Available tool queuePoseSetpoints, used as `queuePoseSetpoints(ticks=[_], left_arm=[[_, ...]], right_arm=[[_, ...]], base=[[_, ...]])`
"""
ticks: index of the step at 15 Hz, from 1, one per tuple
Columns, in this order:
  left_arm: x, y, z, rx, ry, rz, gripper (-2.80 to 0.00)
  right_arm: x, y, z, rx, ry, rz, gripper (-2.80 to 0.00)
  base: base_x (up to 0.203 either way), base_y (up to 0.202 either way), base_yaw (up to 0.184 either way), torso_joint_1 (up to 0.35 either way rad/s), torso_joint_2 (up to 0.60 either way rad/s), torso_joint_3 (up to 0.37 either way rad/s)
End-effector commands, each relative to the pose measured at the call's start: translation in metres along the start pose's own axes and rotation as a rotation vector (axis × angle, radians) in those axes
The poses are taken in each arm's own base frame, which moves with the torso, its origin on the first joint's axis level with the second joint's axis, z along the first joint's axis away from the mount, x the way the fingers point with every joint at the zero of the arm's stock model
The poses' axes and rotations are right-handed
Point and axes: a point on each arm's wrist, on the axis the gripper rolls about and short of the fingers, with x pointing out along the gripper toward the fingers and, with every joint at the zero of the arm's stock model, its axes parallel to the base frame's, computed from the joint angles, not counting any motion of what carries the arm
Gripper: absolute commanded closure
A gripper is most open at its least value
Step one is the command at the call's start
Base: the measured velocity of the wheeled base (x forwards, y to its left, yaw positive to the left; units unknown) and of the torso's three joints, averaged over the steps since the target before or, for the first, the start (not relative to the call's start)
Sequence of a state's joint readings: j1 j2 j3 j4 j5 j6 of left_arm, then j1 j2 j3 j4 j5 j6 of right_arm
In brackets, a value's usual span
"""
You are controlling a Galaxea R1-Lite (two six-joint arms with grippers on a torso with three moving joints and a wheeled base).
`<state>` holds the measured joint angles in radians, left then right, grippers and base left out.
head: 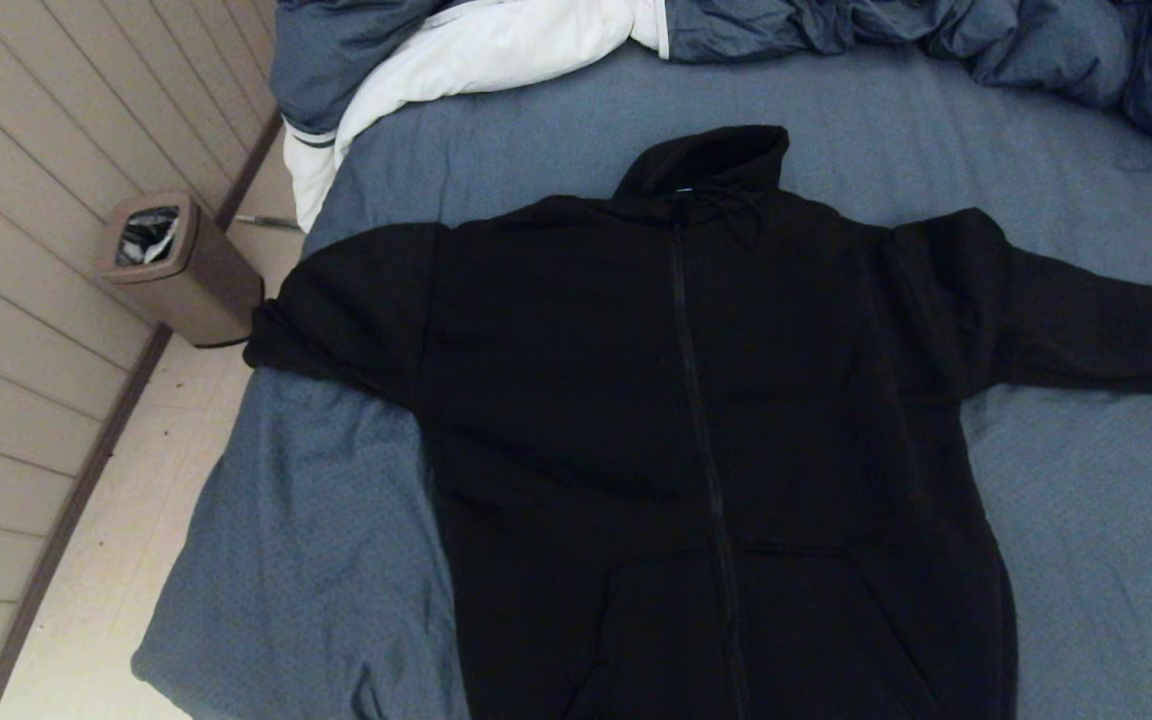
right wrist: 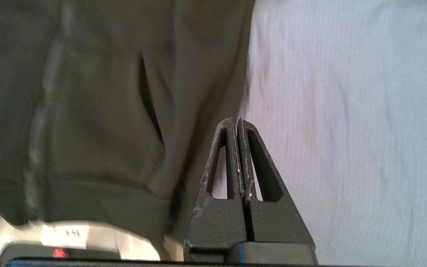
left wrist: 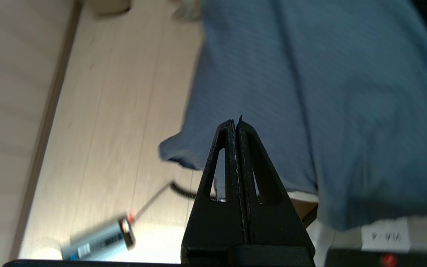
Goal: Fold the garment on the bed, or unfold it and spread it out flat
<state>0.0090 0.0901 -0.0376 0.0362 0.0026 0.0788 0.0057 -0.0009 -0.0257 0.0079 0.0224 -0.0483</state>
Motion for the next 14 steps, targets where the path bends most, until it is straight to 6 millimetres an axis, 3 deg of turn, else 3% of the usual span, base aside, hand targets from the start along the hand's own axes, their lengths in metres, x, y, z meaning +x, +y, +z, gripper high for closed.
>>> queuePoseSetpoints(ticks=[1, 7, 14], left_arm=[[-0.0056, -0.0012, -0.0088, 0.031, -0.052, -0.028, 0.0], [-0.0038, -0.0001, -0.0072, -0.103, -0.105, 0.008, 0.0], [-0.0038, -0.0002, -0.0071, -0.102, -0.106, 0.005, 0.0]], right_arm=[[0.0023, 0.0, -0.0062, 0.013, 0.024, -0.007, 0.0], [0.0022, -0.0002, -0.0063, 0.03, 0.022, -0.015, 0.0], [0.0022, -0.0004, -0.0063, 0.041, 0.022, -0.024, 0.0]], base=[[0.0, 0.0, 0.0, 0.0, 0.0, 0.0], [0.0, 0.0, 0.0, 0.0, 0.0, 0.0], [0.0, 0.0, 0.0, 0.0, 0.0, 0.0]])
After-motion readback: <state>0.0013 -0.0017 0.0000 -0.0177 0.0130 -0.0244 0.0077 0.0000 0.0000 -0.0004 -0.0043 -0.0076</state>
